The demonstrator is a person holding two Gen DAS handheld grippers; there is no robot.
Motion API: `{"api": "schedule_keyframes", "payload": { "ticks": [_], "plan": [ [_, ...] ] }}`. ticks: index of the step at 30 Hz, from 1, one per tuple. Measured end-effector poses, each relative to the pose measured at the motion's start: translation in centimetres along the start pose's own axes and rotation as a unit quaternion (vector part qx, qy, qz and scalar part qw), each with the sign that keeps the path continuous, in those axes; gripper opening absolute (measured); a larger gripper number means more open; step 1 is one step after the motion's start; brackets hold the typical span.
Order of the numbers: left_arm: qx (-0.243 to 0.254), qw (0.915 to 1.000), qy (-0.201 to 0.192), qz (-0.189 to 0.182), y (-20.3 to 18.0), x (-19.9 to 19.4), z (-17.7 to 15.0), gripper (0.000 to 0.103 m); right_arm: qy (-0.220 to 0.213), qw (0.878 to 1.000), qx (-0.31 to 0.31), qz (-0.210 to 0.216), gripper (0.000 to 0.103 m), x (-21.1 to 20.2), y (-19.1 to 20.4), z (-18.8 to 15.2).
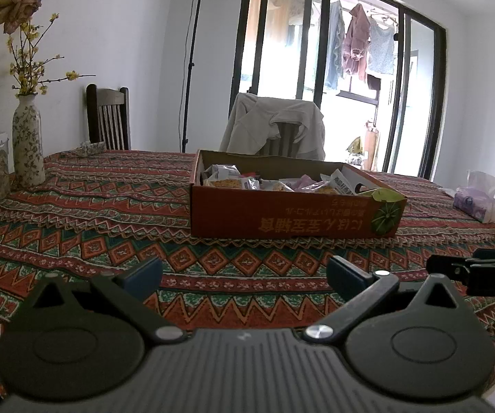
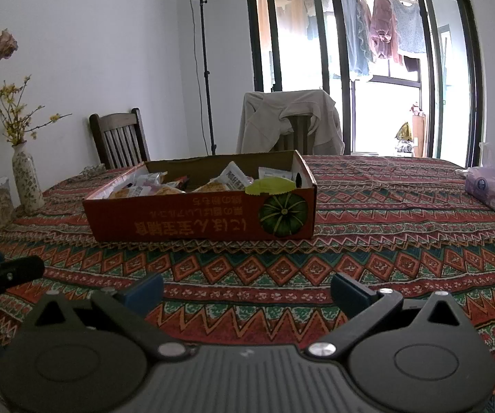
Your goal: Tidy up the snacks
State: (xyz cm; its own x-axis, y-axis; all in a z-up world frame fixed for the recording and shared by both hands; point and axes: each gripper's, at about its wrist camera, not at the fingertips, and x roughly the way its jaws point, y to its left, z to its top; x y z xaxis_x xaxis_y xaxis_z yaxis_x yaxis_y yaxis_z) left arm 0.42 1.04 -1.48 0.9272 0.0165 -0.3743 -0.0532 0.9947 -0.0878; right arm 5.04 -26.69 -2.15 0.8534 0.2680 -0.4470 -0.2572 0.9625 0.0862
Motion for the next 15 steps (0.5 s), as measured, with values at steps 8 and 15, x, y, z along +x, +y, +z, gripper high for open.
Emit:
{"api": "schedule_keyframes", "payload": {
  "ticks": [8, 15],
  "plan": [
    [-0.003, 1.0000, 0.002, -0.002, 0.07, 0.10, -0.14, 0.103, 0.001, 1.000, -0.001, 0.000, 0.103, 0.03, 0.15, -0.05],
    [-0.008, 1.0000, 0.002, -0.004, 0.22, 0.22, -0.37, 0.103, 0.003, 1.000, -0.003, 0.001, 0.103, 0.00, 0.28, -0.29]
  ]
}}
